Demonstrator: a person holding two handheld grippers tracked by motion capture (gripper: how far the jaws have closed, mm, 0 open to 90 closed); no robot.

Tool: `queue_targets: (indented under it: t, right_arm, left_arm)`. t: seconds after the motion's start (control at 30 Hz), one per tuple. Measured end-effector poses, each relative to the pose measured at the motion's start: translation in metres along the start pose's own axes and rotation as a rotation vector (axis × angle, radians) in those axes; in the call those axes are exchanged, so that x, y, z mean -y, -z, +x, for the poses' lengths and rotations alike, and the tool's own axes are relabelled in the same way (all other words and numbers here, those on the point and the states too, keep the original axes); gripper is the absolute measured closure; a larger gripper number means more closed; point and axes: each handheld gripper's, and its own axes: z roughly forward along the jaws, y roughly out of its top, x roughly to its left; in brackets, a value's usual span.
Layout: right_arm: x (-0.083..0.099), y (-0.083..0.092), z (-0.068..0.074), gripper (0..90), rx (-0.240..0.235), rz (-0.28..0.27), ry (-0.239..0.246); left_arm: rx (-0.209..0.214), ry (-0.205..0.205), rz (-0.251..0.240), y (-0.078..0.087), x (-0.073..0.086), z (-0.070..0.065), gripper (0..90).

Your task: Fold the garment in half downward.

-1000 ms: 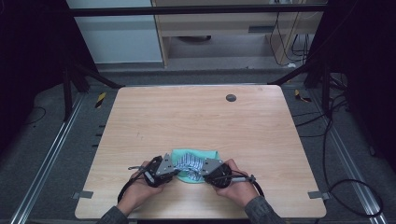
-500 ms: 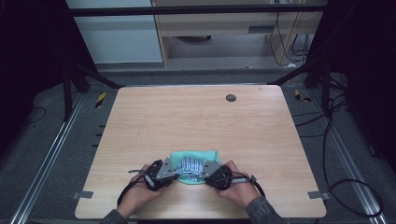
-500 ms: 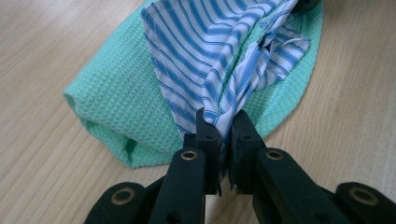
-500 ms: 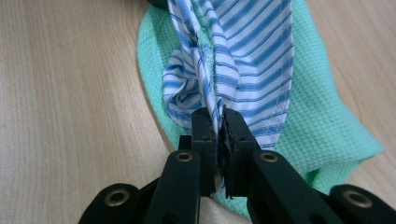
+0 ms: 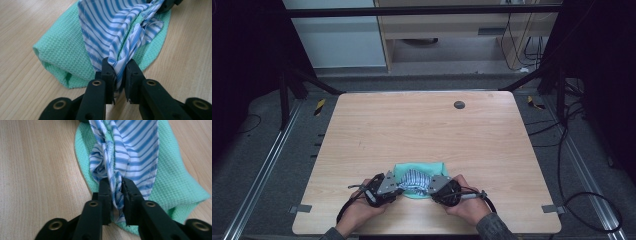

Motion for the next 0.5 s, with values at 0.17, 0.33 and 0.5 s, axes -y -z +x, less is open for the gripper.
queue_targets:
  t: [0.17, 0.33, 0.5]
  right_arm:
    - [0.004, 0.005, -0.001, 66.6, 0.006, -0.015, -0.033]
    - [0.009, 0.01, 0.001, 64.6, 0.001, -0.02, -0.037]
    - [0.013, 0.015, 0.002, 74.6, 0.003, -0.023, -0.04]
  left_arm:
    - [0.004, 0.044, -0.038, 0.009, 0.001, -0.001, 67.3]
    - [0.013, 0.022, -0.032, 0.015, 0.005, -0.004, 69.3]
    - [0.011, 0.026, -0.007, 0.016, 0.013, -0.003, 79.7]
